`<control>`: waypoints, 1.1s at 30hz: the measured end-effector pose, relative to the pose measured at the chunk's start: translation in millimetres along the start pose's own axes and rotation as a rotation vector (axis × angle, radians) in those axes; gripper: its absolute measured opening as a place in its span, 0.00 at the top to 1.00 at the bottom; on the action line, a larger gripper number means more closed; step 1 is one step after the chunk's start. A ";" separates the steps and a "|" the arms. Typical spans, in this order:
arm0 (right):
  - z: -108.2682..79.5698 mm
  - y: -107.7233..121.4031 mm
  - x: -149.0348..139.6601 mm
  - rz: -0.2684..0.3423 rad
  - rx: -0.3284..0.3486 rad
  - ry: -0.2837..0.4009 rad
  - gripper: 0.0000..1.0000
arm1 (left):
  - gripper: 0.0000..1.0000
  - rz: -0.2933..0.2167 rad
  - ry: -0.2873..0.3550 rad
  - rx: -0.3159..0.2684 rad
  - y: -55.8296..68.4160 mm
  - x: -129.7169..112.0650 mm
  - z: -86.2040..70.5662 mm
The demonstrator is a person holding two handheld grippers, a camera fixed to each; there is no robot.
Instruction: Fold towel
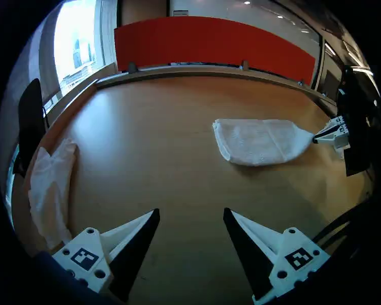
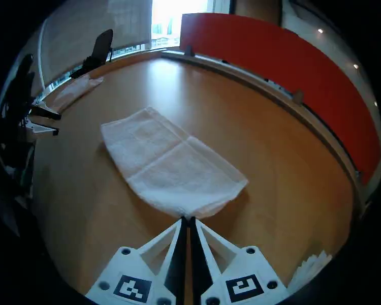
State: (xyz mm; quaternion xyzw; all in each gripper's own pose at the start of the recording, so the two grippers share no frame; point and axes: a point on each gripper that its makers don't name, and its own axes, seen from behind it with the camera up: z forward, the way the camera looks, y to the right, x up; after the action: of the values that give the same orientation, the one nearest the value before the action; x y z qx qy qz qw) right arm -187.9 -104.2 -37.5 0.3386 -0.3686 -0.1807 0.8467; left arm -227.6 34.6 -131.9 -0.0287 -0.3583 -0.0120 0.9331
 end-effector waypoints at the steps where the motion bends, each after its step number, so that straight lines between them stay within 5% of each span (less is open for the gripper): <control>1: -1.2 0.7 3.6 -0.004 -0.003 0.005 0.96 | 0.07 -0.001 0.001 0.001 -0.6 -0.2 -0.4; 21: -41.5 19.7 64.5 -0.067 -0.059 0.107 0.96 | 0.07 -0.009 0.022 0.006 -3.3 1.1 -10.7; 33: -31.1 -2.4 95.4 -0.129 -0.011 0.129 0.96 | 0.07 -0.024 0.025 0.002 -0.5 -3.4 -19.6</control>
State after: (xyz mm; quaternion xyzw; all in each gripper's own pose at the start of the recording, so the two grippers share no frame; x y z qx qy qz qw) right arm -101.5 -145.2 -6.9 0.3678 -0.2899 -0.2147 0.8571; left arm -217.0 32.9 -148.7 -0.0234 -0.3472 -0.0233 0.9372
